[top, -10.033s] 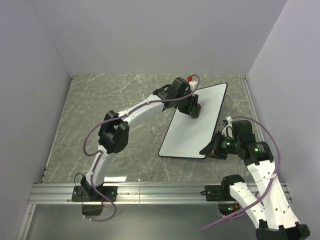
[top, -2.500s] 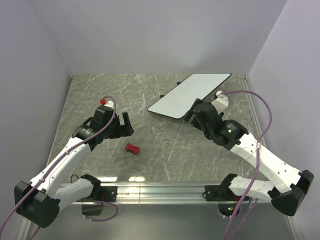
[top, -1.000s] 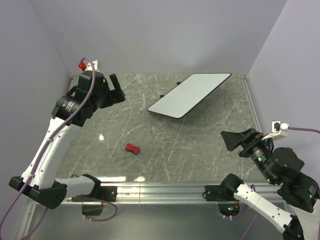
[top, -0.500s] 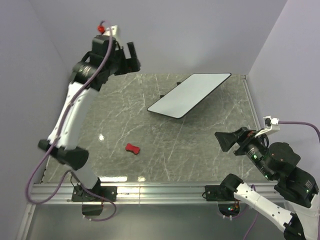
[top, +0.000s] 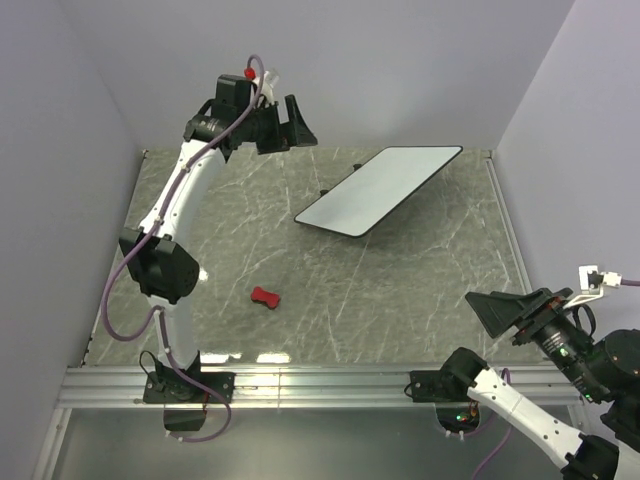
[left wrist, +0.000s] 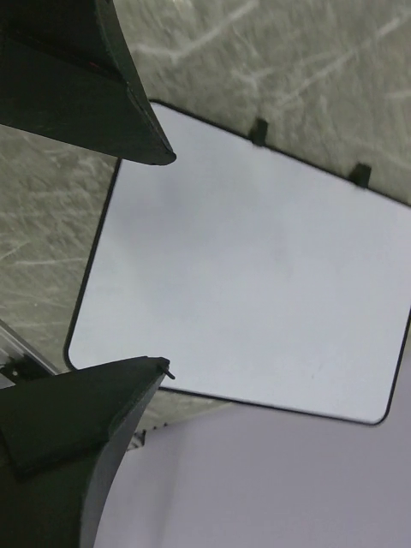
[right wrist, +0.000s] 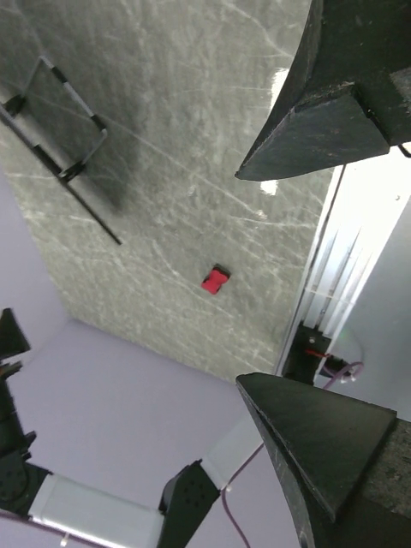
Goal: Erase the whiteboard
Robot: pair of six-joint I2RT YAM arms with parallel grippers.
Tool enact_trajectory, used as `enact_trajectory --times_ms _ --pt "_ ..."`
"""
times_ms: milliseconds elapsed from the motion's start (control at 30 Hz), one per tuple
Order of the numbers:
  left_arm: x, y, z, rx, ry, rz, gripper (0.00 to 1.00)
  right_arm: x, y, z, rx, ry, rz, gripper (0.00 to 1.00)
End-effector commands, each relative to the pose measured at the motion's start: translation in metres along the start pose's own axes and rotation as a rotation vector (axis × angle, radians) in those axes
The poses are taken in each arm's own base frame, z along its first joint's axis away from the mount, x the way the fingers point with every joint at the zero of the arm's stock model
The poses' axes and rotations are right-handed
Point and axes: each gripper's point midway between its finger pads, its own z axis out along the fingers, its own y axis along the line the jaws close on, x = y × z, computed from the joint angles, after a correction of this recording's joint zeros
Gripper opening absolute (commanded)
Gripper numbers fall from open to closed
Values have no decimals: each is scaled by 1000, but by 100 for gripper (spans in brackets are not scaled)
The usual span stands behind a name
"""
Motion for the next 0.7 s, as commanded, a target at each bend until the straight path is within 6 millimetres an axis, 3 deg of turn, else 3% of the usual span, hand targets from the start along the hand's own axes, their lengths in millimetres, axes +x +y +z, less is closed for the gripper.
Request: enact_trajectory --times_ms 0,267,667 --pt "-18 -51 -16 222 -69 56 99 6 -9 -5 40 16 35 100" --pt "-24 -42 -16 158 -81 92 99 18 -15 6 60 31 75 100" --pt "-20 -35 -25 110 -94 128 100 11 -5 24 62 23 49 100"
